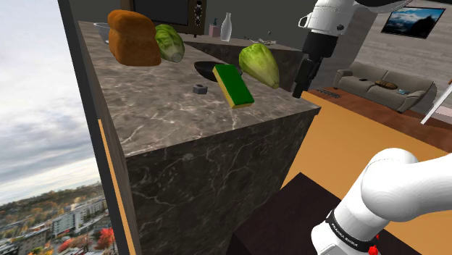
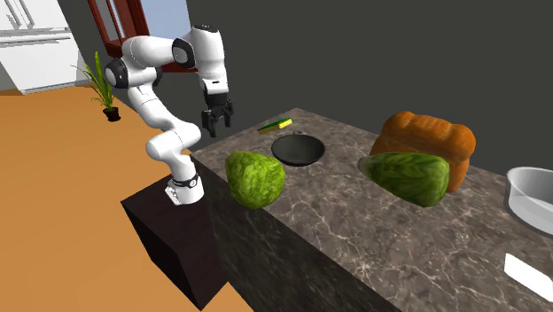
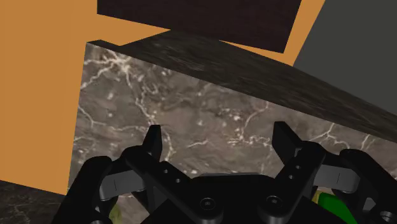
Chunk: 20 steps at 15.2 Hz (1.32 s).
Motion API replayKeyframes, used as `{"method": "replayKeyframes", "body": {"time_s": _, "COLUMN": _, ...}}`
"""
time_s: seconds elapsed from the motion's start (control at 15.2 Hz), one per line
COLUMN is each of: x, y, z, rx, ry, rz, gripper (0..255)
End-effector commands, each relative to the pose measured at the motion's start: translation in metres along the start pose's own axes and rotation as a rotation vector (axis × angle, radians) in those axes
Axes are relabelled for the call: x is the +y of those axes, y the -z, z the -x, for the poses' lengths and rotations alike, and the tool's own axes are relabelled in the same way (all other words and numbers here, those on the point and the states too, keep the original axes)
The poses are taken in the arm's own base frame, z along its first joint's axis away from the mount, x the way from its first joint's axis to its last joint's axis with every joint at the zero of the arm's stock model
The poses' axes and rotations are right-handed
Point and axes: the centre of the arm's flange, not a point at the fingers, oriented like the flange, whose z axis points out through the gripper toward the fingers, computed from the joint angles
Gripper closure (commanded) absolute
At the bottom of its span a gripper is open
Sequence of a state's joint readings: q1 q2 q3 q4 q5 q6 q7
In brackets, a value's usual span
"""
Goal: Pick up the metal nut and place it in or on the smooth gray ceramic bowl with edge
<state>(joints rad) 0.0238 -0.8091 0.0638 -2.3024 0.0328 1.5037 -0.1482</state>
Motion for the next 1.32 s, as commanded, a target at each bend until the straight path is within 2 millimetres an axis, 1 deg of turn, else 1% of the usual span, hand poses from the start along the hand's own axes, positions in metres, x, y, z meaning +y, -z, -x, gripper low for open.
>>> {"method": "replayKeyframes", "body": {"time_s": 0.0, "x": 0.000, "y": 0.000, "z": 0.000, "rx": 0.000, "ry": 0.000, "rz": 0.000, "gripper": 0}}
{"method": "replayKeyframes", "body": {"time_s": 1.25, "x": -0.134, "y": -0.003, "z": -0.211, "rx": -0.008, "ry": 0.006, "rz": -0.017, "gripper": 0}}
